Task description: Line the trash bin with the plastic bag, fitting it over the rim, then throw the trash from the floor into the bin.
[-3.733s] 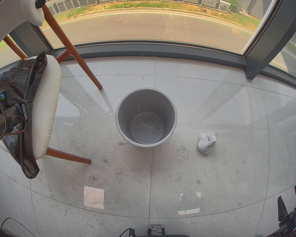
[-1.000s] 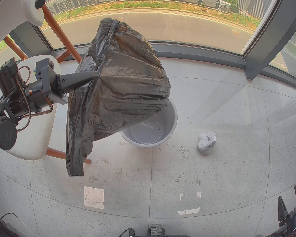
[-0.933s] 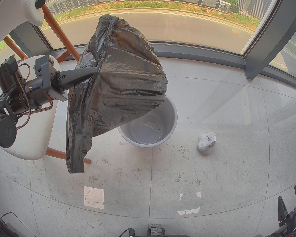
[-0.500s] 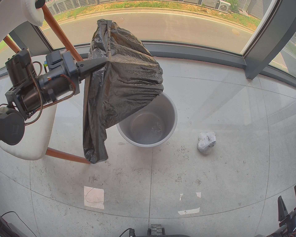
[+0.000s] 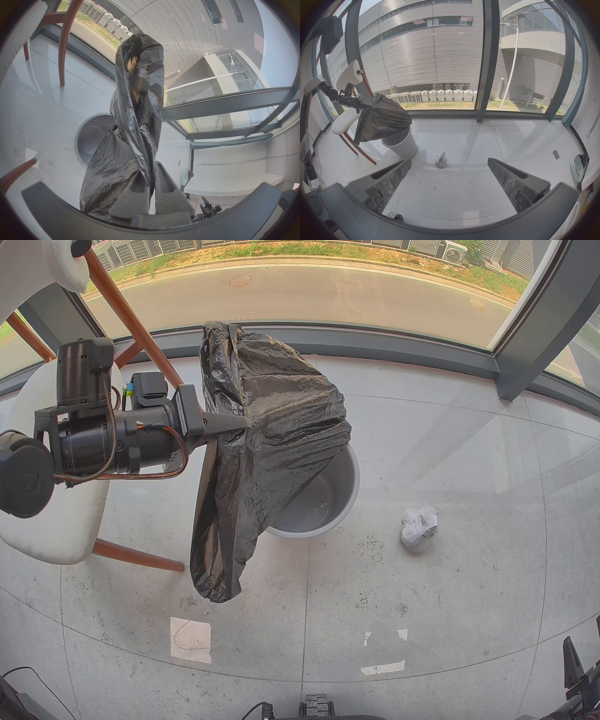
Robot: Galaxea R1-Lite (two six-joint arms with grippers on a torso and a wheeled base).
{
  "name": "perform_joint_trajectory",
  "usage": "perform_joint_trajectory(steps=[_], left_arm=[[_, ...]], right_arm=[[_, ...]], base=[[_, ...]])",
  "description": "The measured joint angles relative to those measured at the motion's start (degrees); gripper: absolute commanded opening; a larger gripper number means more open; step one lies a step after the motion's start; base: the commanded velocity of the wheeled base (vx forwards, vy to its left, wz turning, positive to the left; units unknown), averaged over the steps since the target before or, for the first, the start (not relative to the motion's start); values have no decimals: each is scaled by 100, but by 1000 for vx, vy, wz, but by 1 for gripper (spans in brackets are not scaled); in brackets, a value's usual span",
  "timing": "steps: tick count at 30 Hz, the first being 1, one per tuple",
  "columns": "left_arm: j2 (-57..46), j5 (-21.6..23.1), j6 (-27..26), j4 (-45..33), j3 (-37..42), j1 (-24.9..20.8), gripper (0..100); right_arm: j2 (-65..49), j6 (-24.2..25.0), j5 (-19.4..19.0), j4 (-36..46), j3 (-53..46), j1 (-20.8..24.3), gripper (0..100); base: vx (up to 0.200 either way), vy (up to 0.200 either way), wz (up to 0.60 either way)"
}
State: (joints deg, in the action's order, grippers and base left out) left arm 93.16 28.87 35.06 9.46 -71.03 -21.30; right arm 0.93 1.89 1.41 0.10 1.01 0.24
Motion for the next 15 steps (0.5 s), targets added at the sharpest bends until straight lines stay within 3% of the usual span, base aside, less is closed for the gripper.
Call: perform_joint_trajectory(steps=[7, 10, 15], left_arm=[[-507, -101, -72, -1715, -451, -26, 0], [-728, -202, -171, -2070, -532, -28, 0], [-942, -741, -829, -2338, -586, -17, 0]], right_arm=[[0, 0, 0, 0, 0, 0, 100], [0, 0, 0, 0, 0, 0, 100], [0, 2, 0, 0, 0, 0, 100]], base=[[0, 0, 0], [0, 0, 0], [0, 0, 0]])
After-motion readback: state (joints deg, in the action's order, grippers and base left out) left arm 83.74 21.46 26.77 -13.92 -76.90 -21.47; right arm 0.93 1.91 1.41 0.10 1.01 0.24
